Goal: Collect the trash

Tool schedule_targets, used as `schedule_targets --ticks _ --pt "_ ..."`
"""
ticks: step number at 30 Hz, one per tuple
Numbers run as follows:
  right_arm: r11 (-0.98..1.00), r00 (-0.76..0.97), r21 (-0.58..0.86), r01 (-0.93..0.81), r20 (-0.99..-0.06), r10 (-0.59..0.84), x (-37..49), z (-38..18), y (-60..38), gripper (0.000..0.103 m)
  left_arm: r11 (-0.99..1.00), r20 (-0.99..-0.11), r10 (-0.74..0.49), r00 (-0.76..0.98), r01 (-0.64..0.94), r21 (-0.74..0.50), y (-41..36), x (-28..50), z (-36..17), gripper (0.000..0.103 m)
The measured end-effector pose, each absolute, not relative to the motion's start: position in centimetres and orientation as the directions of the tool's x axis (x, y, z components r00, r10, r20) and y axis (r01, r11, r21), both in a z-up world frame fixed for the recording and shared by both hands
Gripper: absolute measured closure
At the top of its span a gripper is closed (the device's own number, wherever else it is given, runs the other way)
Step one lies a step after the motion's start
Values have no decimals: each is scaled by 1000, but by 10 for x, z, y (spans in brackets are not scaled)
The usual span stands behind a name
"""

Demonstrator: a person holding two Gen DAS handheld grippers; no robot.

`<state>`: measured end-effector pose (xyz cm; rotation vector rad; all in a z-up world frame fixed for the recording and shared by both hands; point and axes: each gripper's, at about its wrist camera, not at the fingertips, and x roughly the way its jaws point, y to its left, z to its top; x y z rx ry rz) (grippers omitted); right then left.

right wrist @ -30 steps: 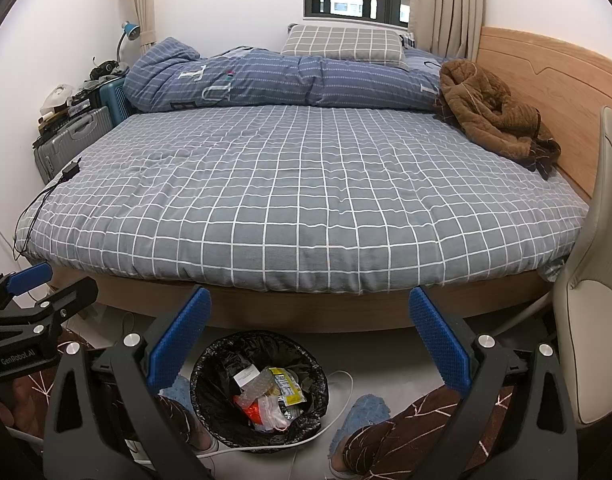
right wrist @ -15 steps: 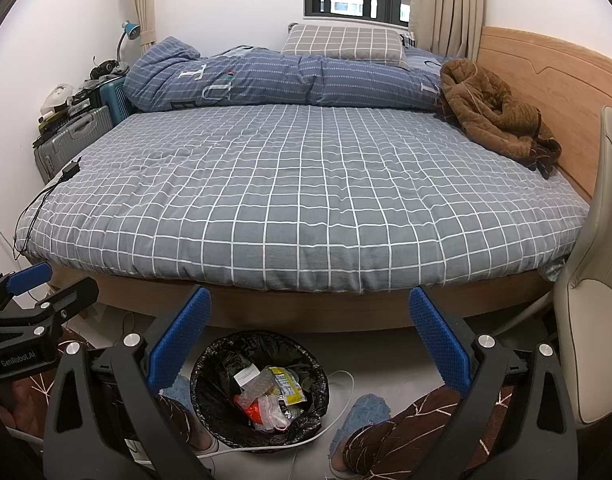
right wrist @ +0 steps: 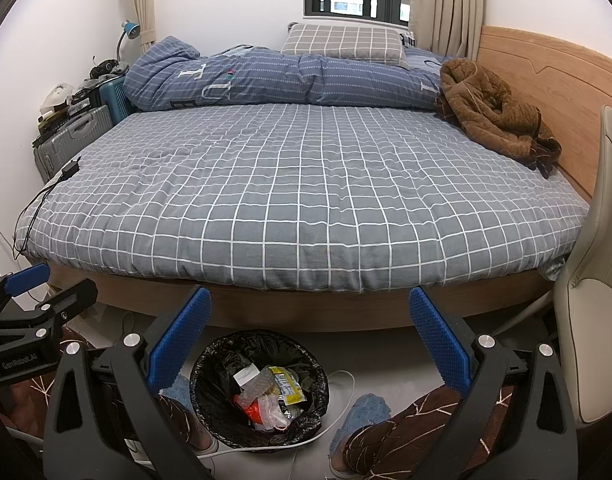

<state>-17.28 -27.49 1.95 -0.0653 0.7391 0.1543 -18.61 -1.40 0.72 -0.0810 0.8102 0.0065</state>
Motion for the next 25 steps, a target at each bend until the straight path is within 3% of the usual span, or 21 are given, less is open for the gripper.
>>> schedule_targets --ticks 25 --pt "986 727 -5 -168 -676 121 -173 15 -269 8 996 -721 -64 690 -4 -93 -19 -187 8 6"
